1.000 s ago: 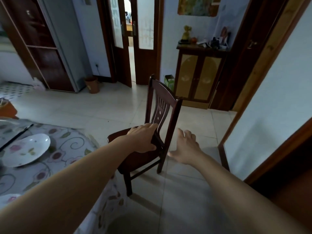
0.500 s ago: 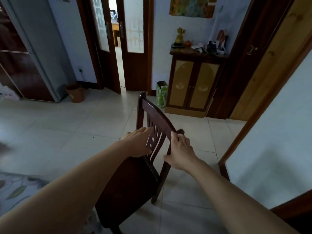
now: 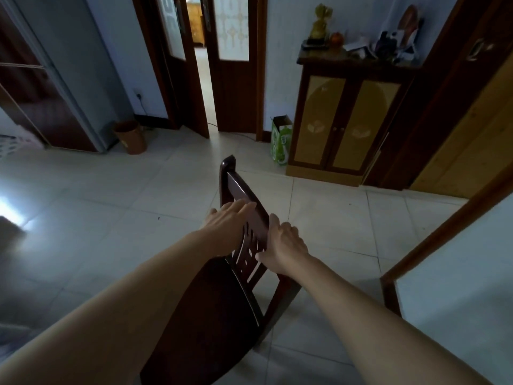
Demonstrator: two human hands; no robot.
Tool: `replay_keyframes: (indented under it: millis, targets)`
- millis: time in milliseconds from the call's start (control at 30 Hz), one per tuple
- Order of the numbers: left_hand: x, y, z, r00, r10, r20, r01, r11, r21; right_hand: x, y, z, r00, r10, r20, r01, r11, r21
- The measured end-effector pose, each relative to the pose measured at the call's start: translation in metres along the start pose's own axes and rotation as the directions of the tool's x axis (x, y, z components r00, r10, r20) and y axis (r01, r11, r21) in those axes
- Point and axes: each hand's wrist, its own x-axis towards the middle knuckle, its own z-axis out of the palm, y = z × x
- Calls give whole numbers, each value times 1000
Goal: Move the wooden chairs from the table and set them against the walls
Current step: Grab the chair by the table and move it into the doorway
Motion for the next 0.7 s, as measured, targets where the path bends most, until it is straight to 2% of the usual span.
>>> replay_keyframes:
  millis: [100, 200, 333, 433, 567, 700]
  targets:
    - [30, -7, 5, 999, 34, -22, -33, 999, 42, 21, 3, 7, 997, 46, 64, -48, 998, 29]
    - [58, -14, 11, 996, 88, 30, -91, 988, 122, 37, 4, 14, 993, 76, 87, -82, 995, 63]
    - [93, -28, 20, 979, 196, 59, -205, 935, 290, 55, 1, 24, 991, 130, 41, -135, 979, 150]
    - [112, -36, 23, 958, 288, -7, -274, 919, 282, 64, 3, 27, 984, 179, -16, -171, 963, 209]
    - [128, -40, 27, 903, 429, 1, -407, 856, 318, 76, 9, 20, 966, 229, 123, -259, 897, 359]
    - [136, -46, 24, 857, 512, 58, -492, 779, 389, 80, 5, 16, 953, 245, 179, -296, 880, 371]
